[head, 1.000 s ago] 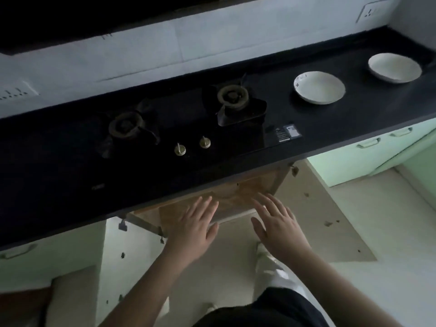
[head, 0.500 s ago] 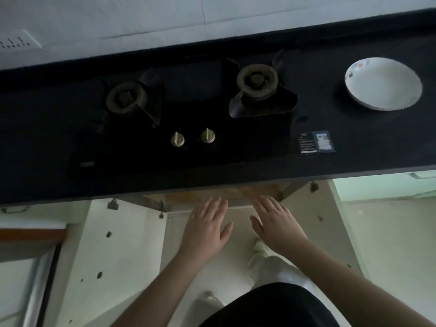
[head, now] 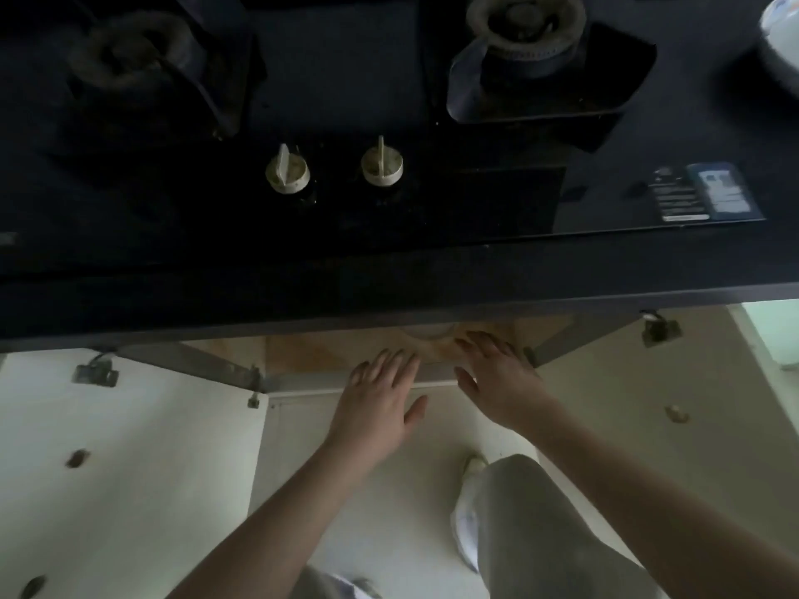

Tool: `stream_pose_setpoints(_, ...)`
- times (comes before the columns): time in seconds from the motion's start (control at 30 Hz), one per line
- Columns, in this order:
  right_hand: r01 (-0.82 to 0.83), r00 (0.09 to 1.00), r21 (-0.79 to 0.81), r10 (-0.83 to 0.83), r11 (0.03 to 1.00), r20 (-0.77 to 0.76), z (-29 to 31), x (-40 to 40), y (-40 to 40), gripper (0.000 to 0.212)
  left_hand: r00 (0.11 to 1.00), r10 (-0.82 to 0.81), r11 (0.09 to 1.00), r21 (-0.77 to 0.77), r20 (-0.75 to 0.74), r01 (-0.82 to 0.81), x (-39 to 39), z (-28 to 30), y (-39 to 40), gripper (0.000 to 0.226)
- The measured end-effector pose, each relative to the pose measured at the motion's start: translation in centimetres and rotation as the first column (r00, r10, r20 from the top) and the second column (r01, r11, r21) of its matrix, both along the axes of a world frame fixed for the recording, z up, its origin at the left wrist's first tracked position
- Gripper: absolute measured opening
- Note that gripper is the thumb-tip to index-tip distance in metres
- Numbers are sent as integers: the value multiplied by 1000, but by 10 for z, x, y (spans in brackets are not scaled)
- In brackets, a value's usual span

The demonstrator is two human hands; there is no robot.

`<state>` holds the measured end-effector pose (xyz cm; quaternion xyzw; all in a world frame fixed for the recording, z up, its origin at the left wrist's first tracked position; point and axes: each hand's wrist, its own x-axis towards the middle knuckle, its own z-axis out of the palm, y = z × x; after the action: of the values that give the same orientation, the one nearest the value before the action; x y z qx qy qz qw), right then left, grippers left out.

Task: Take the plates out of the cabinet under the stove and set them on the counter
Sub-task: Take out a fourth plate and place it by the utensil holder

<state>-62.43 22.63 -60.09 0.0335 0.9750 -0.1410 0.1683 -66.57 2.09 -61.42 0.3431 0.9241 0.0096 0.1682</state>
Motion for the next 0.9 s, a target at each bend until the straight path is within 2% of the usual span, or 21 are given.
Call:
stream_pose_setpoints(0.17,-63,998,159,67,985,-20,-66,-25,10,54,998,9,998,55,-60,-6,-25,-71,7,69)
stream_pose_setpoints(0.4,2,999,165,4,986,-40,-166,-66,25,53,997,-6,997,77,-83,12,-71,-164,24,64)
stream_pose_setpoints(0.5,16,999,120,-10,993,-49,-205,-82,37,51,995,-6,995,98,-102,16,-90,-200,32,65)
stream_pose_setpoints(0.63,39,999,43,-37,998,-27,-254,-93,51,51,999,8,990,138,-48,-1,-107,-245,41,64)
stream_pose_setpoints(0.77,23,999,120,-17,993,-46,-291,-105,62,49,995,88,978,188,38,-93,-122,-280,46,65)
stream_pose_setpoints(0.9,143,990,-52,-144,988,-11,-314,-123,69,48,988,147,964,217,50,-154,-135,-305,49,65)
